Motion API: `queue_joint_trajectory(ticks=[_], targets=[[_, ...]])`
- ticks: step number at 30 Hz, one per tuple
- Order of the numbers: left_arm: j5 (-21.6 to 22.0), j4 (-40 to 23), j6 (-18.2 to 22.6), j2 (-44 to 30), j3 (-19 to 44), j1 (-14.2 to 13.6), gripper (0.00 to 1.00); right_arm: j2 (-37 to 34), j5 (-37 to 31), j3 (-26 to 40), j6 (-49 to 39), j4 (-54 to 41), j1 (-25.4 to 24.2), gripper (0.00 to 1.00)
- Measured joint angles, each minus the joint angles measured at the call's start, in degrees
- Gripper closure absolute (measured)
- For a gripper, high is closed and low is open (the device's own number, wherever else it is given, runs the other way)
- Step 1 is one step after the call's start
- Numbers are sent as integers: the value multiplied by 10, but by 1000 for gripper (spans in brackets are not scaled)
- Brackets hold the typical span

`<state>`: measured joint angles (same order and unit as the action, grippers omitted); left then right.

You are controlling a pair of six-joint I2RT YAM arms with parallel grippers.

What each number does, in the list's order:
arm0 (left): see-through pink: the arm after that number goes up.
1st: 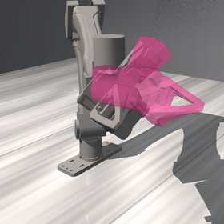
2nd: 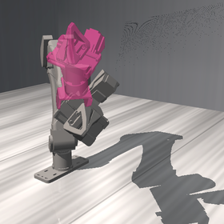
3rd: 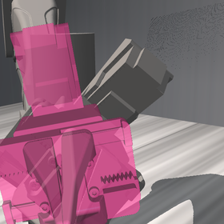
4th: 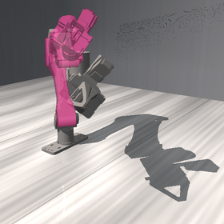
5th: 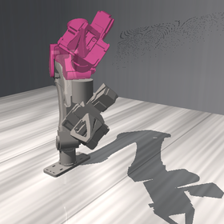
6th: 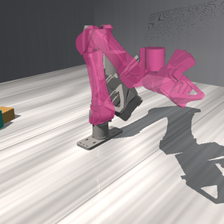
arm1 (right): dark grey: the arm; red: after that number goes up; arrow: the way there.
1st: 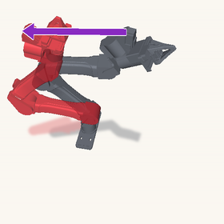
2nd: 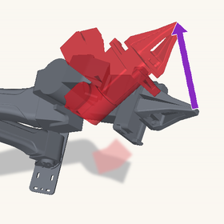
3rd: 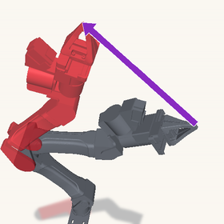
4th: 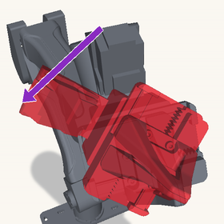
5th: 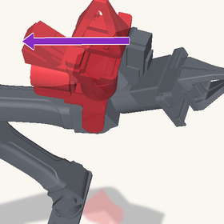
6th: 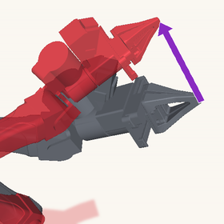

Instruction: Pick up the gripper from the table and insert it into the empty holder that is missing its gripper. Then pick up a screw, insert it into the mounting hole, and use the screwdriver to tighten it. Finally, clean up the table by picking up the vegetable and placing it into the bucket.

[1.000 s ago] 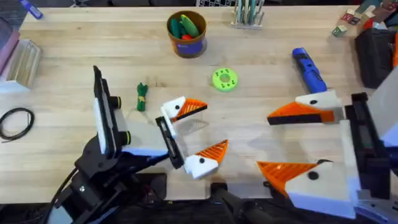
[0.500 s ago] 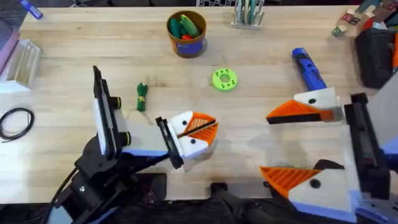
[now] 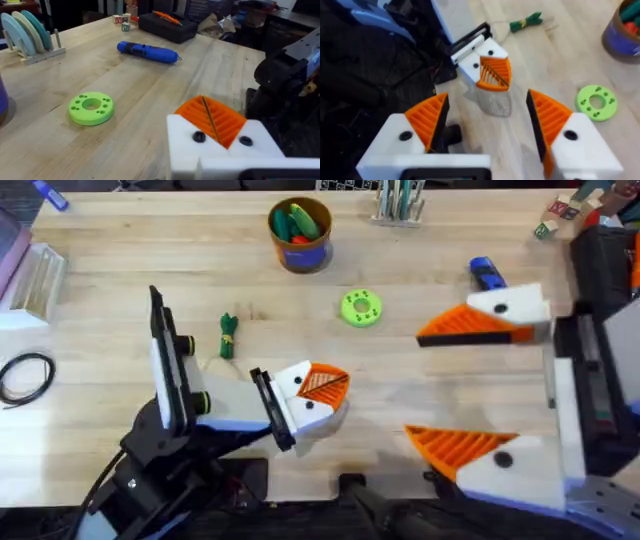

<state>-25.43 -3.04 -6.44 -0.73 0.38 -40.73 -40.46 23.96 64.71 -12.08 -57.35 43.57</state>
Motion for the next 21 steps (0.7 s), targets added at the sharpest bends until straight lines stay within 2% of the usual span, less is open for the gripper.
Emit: queue_joint_trajectory(ticks=[3,11,21], targets=[[0,0,0,0,0,0,983,0,-18,0,-2,11,0,73],[0,0,0,0,0,0,983,-37,-130,0,25,9,-23,73],[0,0,0,0,0,0,983,-154,-230,0,31,17,-123,71]])
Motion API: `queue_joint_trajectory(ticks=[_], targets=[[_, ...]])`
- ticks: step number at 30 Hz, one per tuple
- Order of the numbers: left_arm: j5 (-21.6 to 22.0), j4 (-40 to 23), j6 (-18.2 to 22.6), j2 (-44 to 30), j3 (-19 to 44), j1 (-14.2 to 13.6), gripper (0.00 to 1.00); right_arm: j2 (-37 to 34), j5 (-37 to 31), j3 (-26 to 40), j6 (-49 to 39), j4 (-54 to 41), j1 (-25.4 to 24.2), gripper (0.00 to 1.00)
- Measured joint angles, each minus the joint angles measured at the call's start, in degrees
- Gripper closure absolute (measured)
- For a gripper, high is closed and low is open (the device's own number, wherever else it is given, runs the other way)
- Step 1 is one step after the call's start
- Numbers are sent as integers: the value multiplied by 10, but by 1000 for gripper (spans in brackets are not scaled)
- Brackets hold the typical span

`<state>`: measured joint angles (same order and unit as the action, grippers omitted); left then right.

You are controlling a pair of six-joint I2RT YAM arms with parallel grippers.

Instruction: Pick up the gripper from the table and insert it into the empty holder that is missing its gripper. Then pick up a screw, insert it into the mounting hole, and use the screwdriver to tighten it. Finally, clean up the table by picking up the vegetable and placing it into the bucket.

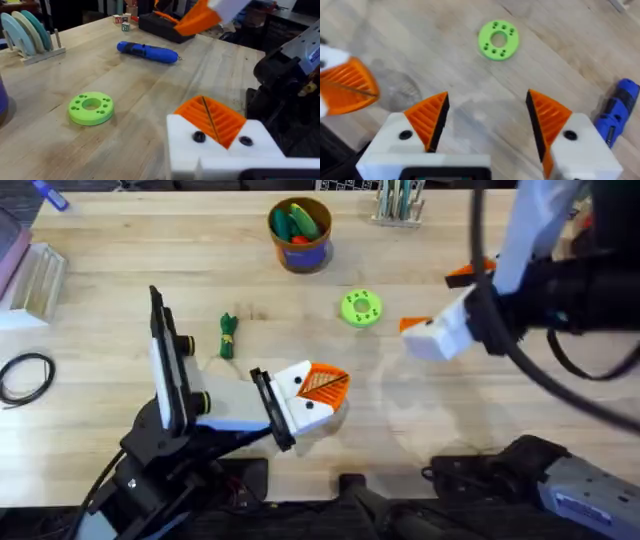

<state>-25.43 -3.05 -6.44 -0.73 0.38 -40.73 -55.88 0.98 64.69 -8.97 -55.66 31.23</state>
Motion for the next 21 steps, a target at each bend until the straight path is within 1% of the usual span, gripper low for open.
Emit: queue_joint_trajectory(ticks=[7,15,19,21], targets=[[0,0,0,0,0,0,983,-42,-18,0,0,17,-47,70],[0,0,0,0,0,0,983,-86,-32,0,-3,30,-76,70],[0,0,0,0,0,0,983,-105,-58,0,-5,31,-115,70],[0,0,0,0,0,0,983,-114,-73,0,-5,36,-143,70]])
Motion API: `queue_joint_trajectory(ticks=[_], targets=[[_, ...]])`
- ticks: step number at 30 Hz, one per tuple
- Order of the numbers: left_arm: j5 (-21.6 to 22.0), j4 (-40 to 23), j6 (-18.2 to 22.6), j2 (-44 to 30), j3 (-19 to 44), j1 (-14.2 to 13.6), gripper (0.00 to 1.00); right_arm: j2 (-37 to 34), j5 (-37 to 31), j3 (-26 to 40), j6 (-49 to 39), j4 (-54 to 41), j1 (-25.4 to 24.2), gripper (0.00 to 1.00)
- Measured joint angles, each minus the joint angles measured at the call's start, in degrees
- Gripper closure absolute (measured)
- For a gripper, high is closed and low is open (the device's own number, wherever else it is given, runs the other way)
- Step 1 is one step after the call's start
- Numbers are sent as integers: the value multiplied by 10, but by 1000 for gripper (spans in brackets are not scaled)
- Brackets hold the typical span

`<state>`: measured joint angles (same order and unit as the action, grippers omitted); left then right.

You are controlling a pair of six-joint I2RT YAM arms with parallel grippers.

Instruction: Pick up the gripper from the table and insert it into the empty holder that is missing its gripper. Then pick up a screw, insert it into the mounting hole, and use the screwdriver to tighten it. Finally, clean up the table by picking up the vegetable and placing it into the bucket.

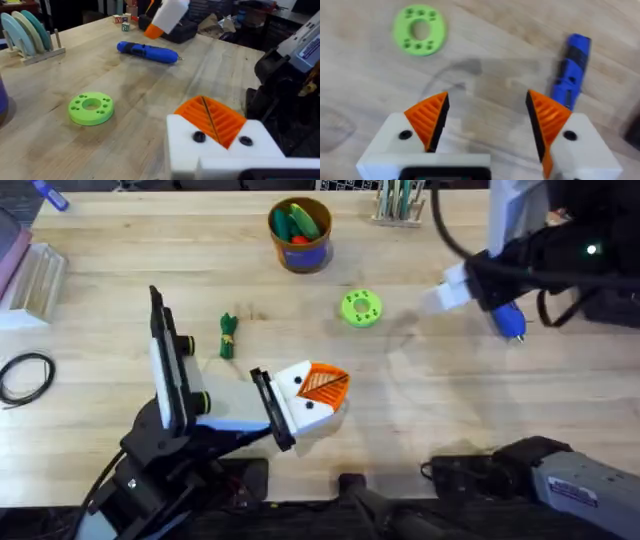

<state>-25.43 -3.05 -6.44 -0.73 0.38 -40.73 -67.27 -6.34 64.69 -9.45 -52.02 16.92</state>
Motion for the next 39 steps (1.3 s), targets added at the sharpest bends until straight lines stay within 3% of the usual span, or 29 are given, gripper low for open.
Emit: queue_joint_trajectory(ticks=[8,14,21,26,39], targets=[[0,0,0,0,0,0,983,-53,-54,11,-32,66,-150,70],[0,0,0,0,0,0,983,-115,-21,38,-42,79,-232,70],[0,0,0,0,0,0,983,-170,127,39,-54,105,-233,70],[0,0,0,0,0,0,983,-201,169,39,-57,135,-215,70],[0,0,0,0,0,0,983,-244,36,44,-104,162,-248,57]])
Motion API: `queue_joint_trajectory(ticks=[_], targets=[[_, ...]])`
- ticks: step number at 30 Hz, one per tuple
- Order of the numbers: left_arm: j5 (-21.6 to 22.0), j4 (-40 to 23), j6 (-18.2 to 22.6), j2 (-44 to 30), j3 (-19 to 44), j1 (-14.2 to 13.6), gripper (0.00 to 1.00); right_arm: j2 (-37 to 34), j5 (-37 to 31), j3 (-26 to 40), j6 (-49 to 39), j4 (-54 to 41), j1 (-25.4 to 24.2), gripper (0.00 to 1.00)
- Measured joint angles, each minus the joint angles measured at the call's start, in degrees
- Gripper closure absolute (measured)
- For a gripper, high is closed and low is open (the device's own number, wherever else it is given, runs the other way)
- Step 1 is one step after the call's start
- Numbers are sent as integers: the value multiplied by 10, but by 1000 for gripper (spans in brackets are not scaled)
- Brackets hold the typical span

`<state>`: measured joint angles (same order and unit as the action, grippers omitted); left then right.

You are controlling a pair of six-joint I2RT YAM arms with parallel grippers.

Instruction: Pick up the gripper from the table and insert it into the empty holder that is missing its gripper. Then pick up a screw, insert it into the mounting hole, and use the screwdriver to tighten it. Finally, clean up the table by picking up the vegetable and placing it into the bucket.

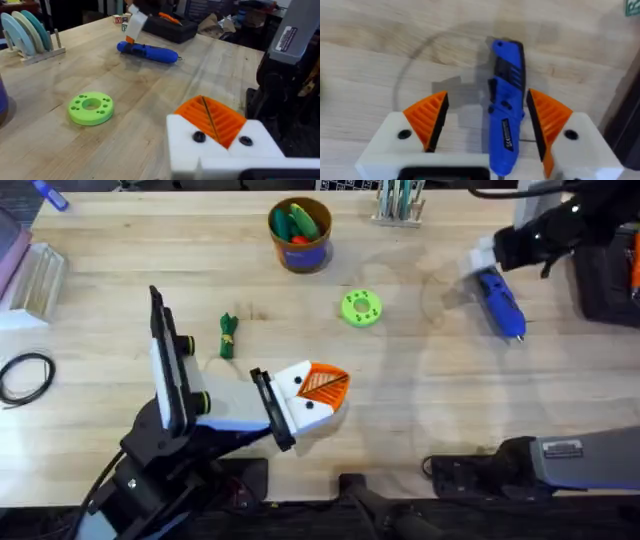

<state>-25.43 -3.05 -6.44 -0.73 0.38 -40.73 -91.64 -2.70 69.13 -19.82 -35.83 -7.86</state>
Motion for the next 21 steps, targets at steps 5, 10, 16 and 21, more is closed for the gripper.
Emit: queue_joint_trajectory(ticks=[5,10,16,21], targets=[[0,0,0,0,0,0,983,-55,-16,0,-10,0,-34,39],[0,0,0,0,0,0,983,-83,-17,0,-17,32,-66,21],[0,0,0,0,0,0,983,-107,10,0,-17,60,-74,25],[0,0,0,0,0,0,983,-136,19,0,-17,61,-73,77]])
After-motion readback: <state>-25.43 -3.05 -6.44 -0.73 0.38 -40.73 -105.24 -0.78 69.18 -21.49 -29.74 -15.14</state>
